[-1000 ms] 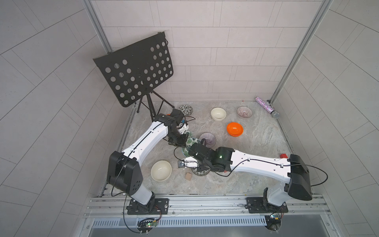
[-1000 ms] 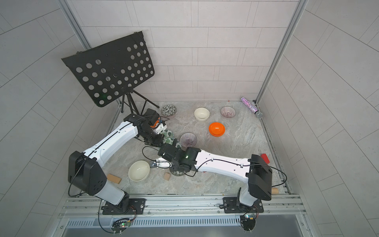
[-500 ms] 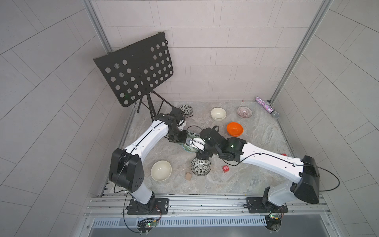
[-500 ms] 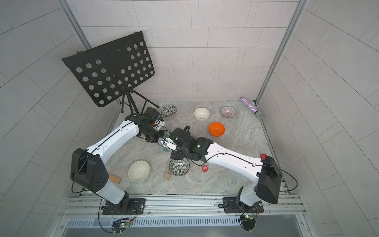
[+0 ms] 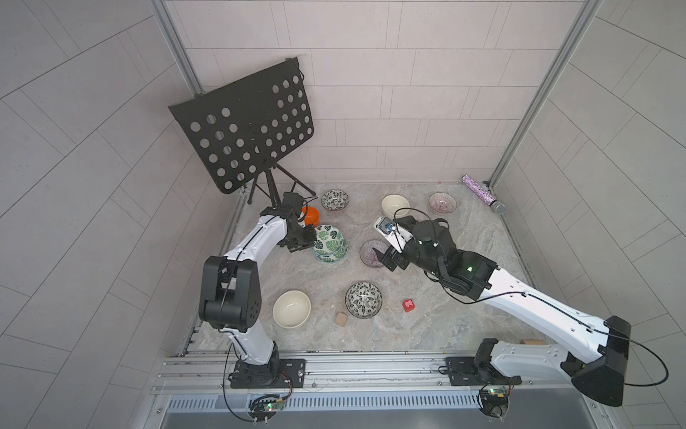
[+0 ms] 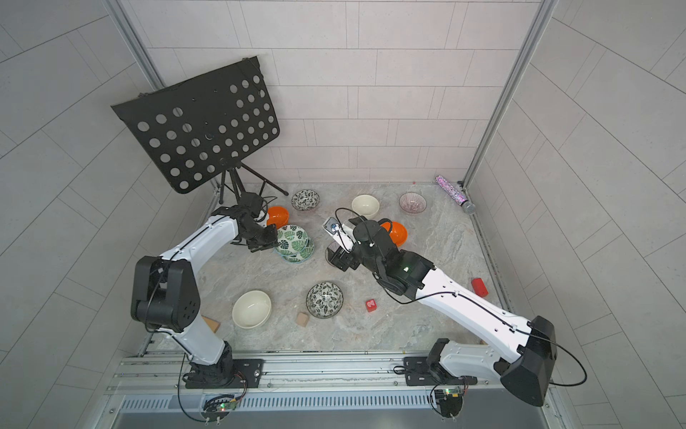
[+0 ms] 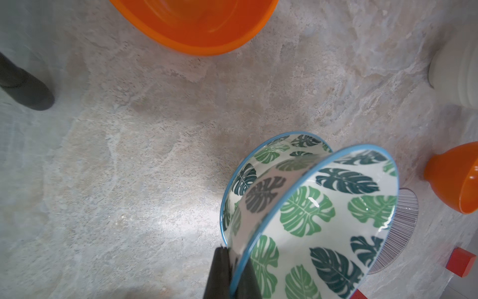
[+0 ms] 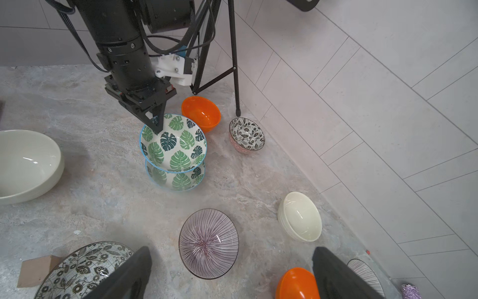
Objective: Stack the bowls
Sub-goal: Place the bowl on the bowl.
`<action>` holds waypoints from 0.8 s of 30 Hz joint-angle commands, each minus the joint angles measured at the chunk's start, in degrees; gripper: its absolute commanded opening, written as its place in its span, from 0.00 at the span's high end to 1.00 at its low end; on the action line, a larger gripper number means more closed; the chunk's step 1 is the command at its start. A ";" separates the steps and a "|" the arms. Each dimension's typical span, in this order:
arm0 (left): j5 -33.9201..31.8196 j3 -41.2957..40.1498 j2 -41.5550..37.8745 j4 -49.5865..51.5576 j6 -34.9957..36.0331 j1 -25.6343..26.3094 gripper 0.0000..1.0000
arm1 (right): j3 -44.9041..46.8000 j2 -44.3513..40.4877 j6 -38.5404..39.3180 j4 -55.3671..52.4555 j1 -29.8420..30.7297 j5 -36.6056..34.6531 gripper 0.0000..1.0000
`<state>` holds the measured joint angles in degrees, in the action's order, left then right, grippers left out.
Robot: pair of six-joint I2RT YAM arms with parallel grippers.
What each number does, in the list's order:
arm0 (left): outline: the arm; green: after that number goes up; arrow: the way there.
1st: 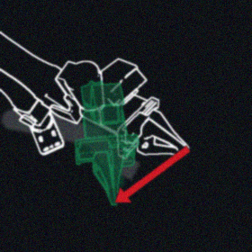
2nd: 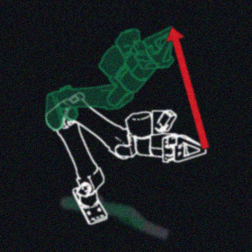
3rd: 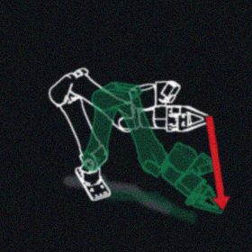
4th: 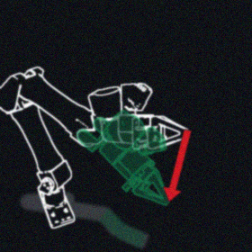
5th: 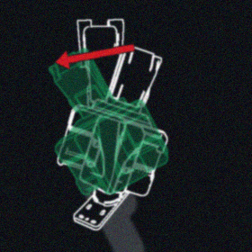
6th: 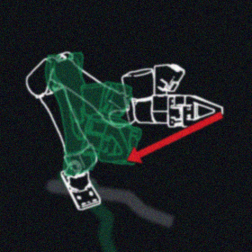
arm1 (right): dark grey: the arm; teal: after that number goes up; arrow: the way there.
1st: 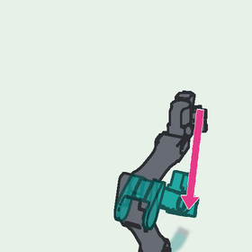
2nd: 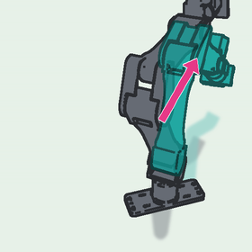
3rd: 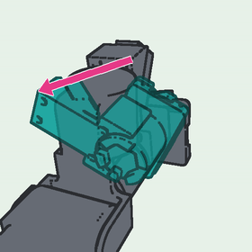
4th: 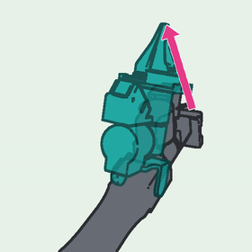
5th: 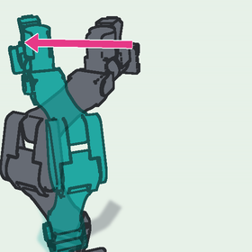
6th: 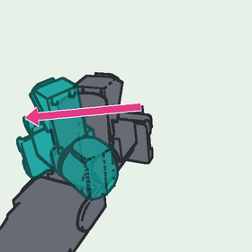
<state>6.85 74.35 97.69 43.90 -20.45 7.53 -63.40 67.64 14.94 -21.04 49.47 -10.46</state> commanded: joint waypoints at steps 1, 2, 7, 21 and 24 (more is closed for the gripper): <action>1.36 -0.41 0.72 -2.23 -1.57 0.33 1.00 | 0.30 -1.30 -2.32 1.93 -0.46 1.95 0.00; 1.21 -0.49 1.01 -2.28 -1.66 0.37 1.00 | 0.49 -1.22 -2.58 2.10 -0.51 1.83 0.00; -0.27 0.39 3.29 -1.99 -0.90 1.60 0.98 | 0.54 -0.19 -3.58 2.45 -0.75 1.73 0.00; -2.84 3.50 7.28 0.27 -0.06 4.56 0.71 | 0.73 0.83 -4.31 1.44 -0.78 1.87 0.00; -3.13 4.14 7.22 1.65 0.37 4.84 0.65 | 0.80 0.75 -4.40 1.12 -0.78 1.84 0.00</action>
<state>4.16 76.79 104.47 43.40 -20.84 11.99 -62.70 68.38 11.33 -19.73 48.84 -8.78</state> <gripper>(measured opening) 0.344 0.999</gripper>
